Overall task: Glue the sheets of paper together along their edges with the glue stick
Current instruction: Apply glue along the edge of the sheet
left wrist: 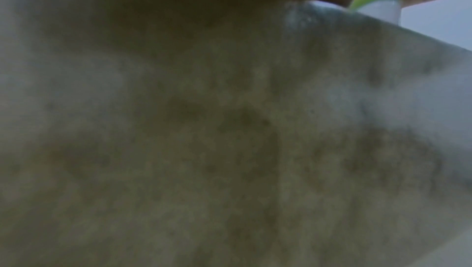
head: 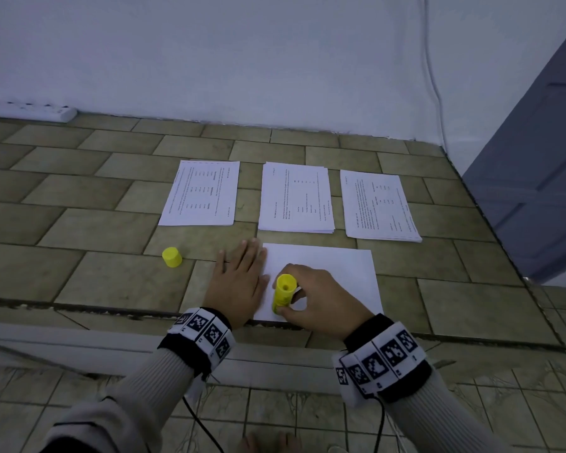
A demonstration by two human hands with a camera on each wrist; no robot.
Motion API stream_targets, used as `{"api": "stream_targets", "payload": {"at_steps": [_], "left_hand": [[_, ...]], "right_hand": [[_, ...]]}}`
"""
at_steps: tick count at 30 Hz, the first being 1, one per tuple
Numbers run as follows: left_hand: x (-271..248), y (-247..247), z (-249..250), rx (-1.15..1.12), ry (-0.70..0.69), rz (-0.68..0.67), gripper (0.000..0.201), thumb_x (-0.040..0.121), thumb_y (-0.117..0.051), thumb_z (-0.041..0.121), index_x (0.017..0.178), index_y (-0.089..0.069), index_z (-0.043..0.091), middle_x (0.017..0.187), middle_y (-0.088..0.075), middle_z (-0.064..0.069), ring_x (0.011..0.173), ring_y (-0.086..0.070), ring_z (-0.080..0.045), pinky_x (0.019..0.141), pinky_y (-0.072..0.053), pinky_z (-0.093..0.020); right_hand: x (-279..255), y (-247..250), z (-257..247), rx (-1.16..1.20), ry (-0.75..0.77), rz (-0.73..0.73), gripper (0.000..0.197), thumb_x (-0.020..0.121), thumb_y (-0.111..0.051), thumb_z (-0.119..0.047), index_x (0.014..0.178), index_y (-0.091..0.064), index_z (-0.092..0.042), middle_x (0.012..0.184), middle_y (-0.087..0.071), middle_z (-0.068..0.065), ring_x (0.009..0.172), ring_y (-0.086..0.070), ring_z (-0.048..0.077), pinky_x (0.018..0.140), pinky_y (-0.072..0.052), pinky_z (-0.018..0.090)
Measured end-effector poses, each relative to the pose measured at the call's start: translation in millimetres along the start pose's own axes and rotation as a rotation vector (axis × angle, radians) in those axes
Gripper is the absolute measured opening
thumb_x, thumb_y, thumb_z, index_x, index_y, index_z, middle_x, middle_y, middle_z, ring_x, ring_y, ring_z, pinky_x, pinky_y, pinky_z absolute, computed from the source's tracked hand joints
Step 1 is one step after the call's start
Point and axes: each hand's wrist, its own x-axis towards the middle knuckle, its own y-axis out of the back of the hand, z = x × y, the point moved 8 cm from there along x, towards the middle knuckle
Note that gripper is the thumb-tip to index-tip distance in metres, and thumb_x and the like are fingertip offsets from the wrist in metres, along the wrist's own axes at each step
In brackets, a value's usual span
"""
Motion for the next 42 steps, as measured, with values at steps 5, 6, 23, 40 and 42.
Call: {"api": "stream_targets", "payload": {"at_steps": [5,6,23,40,42], "left_hand": [[2,0,0,0.039,0.039,0.021,0.083,0.086,0.016,0.054,0.156,-0.01,0.015,0.163,-0.003,-0.004,0.151,0.0,-0.022,0.118,0.001,-0.052],[2,0,0,0.048,0.044,0.019,0.083,0.084,0.016,0.052,0.156,-0.006,0.016,0.163,0.001,-0.003,0.151,0.003,-0.021,0.118,0.004,-0.051],[-2,5,3,0.013,0.063,-0.015,0.114,0.066,0.029,0.081,0.156,0.001,0.018,0.163,0.012,-0.001,0.149,0.013,-0.017,0.12,0.007,-0.051],[-4,6,5,0.014,-0.002,0.039,0.125,0.062,-0.011,0.095,0.156,-0.014,0.012,0.163,-0.002,-0.007,0.151,0.001,-0.025,0.117,-0.003,-0.06],[-4,6,7,0.019,0.0,0.031,0.135,0.054,0.003,0.101,0.156,-0.013,0.015,0.163,0.0,-0.007,0.151,0.003,-0.024,0.117,-0.002,-0.06]], "right_hand": [[-26,37,28,-0.01,-0.065,0.062,0.02,0.075,-0.074,-0.02,0.091,-0.063,-0.016,0.091,-0.065,-0.003,0.08,-0.063,0.01,0.073,-0.055,0.034],[-32,45,32,-0.02,-0.066,0.071,0.018,0.074,-0.074,-0.022,0.088,-0.063,-0.018,0.09,-0.065,-0.004,0.078,-0.063,0.01,0.071,-0.056,0.033],[-77,103,69,-0.068,-0.276,0.218,0.025,0.071,-0.078,-0.007,0.08,-0.059,-0.022,0.077,-0.065,-0.006,0.069,-0.061,0.006,0.062,-0.048,0.015],[25,-7,-5,-0.062,-0.053,-0.082,0.039,0.08,-0.074,-0.017,0.114,-0.056,-0.01,0.107,-0.062,0.008,0.09,-0.058,0.017,0.078,-0.05,0.027],[29,-6,-4,-0.072,-0.04,-0.098,0.039,0.08,-0.074,-0.016,0.114,-0.056,-0.009,0.108,-0.062,0.007,0.09,-0.057,0.016,0.078,-0.048,0.025]]}}
